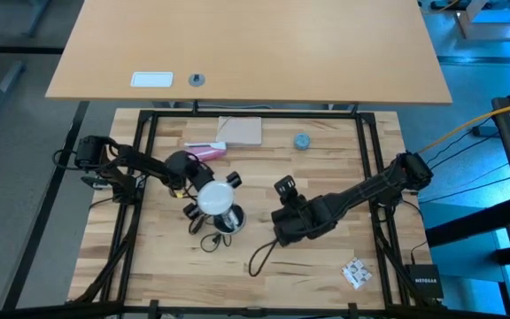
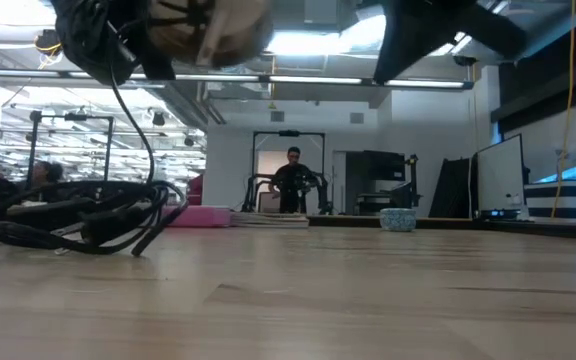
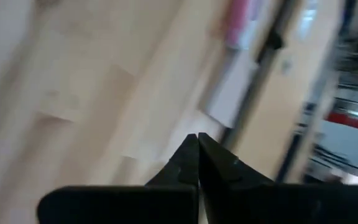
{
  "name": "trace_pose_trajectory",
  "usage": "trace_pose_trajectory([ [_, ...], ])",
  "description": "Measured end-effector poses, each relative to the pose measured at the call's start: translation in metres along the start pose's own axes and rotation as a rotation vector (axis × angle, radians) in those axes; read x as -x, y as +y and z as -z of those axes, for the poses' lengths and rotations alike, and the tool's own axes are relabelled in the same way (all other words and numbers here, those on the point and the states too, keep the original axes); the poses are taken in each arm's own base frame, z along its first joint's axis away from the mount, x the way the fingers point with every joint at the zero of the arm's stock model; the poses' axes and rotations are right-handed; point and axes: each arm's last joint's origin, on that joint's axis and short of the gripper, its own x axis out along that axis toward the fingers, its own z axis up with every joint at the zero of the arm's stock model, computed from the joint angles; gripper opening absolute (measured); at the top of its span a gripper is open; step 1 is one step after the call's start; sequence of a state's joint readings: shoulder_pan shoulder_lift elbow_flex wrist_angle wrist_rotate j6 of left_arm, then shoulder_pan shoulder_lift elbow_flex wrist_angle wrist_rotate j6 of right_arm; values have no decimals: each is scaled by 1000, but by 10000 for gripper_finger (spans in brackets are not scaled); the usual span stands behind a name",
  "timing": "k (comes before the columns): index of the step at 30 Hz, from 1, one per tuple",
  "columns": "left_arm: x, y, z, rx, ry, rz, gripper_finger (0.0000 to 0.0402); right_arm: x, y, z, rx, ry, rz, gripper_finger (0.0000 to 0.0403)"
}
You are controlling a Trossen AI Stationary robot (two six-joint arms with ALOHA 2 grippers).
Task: Screw lightbulb
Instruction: Insert the white lightbulb into the desk lamp
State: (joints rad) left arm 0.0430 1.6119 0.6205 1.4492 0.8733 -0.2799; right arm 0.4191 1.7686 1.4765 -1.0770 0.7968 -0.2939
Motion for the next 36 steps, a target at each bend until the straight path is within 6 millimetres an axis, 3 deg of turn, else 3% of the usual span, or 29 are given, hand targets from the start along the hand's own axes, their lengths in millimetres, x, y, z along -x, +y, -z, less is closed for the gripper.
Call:
trace_pose_trajectory([
  [6, -1, 8, 22, 165, 110, -300, 150, -2, 1, 2, -46, -2, -78, 21],
  [11, 3, 12, 36, 227, 210, -512, 150, -3, 8, 14, -40, 96, -127, 15],
  [18, 8, 13, 48, 314, 298, -621, 150, -29, 48, 44, 29, 286, -253, 6],
  [23, 9, 13, 50, 279, 334, -628, 150, -42, 80, 66, 15, 257, -349, 7],
  [28, 10, 15, 50, 240, 338, -701, 150, -23, 79, 98, -58, 166, -381, 4],
  [32, 11, 16, 50, 206, 343, -746, 150, 4, 62, 128, -222, 12, -235, 6],
  [36, 13, 18, 49, 174, 338, -846, 150, 20, 53, 148, -454, -269, -84, 7],
])
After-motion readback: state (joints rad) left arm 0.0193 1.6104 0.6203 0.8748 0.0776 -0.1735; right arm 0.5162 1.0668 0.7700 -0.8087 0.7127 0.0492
